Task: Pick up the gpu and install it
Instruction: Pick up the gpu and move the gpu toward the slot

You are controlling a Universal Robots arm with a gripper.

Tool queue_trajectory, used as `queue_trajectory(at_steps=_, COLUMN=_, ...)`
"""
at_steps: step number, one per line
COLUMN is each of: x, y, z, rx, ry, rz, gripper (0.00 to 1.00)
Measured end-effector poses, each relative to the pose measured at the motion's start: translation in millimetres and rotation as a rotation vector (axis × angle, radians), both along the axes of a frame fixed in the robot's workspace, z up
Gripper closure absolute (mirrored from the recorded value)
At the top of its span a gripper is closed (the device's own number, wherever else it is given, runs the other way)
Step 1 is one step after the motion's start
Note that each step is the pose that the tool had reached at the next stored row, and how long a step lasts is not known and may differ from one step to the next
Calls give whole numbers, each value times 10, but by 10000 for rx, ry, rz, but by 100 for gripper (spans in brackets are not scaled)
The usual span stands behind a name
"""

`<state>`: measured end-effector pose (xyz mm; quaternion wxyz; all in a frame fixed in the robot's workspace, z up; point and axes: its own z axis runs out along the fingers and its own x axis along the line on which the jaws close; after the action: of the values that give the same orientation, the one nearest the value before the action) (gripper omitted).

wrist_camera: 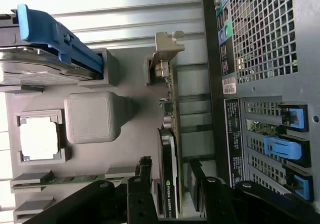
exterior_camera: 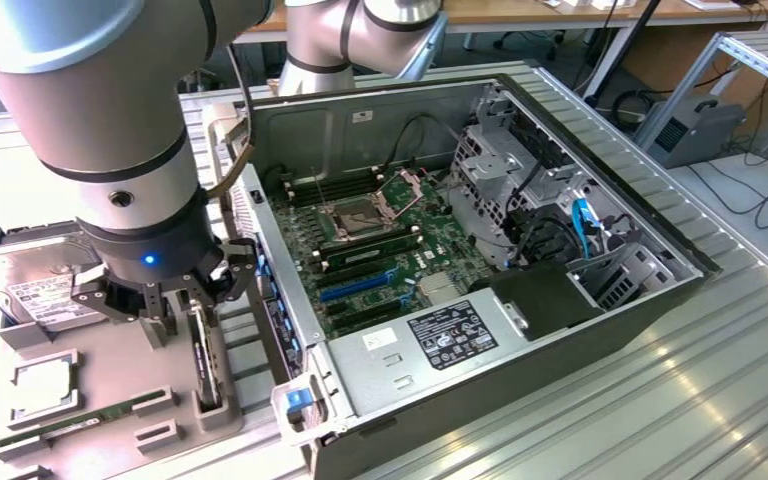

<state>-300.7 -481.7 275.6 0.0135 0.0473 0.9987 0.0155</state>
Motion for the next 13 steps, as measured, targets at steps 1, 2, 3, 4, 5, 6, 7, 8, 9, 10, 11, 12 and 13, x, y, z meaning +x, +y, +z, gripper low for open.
queue_trajectory(at_steps=1, x=0, y=0, z=-11, rx=-1, ry=0, rz=0, gripper=58)
queue_trajectory(at_steps=2, x=0, y=0, z=-32, rx=-1, ry=0, rz=0, gripper=58)
queue_trajectory(at_steps=3, x=0, y=0, z=-45, rx=0, ry=0, rz=0, gripper=58)
queue_trajectory(at_steps=4, x=0, y=0, z=-54, rx=0, ry=0, rz=0, gripper=58)
queue_trajectory(at_steps=5, x=0, y=0, z=-67, rx=0, ry=0, rz=0, gripper=58)
queue_trajectory(at_steps=6, x=0, y=0, z=-85, rx=0, ry=1, rz=0, gripper=58)
queue_trajectory(at_steps=7, x=0, y=0, z=-98, rx=-1, ry=1, rz=0, gripper=58)
queue_trajectory(at_steps=8, x=0, y=0, z=-112, rx=0, ry=0, rz=0, gripper=58)
queue_trajectory(at_steps=9, x=0, y=0, z=-125, rx=0, ry=0, rz=0, gripper=58)
queue_trajectory(at_steps=10, x=0, y=0, z=-142, rx=-1, ry=1, rz=0, gripper=58)
queue_trajectory(at_steps=11, x=0, y=0, z=-166, rx=-1, ry=0, rz=0, gripper=58)
queue_trajectory(at_steps=12, x=0, y=0, z=-178, rx=-2, ry=1, rz=0, gripper=58)
queue_trajectory(at_steps=13, x=0, y=0, z=-189, rx=-1, ry=1, rz=0, gripper=58)
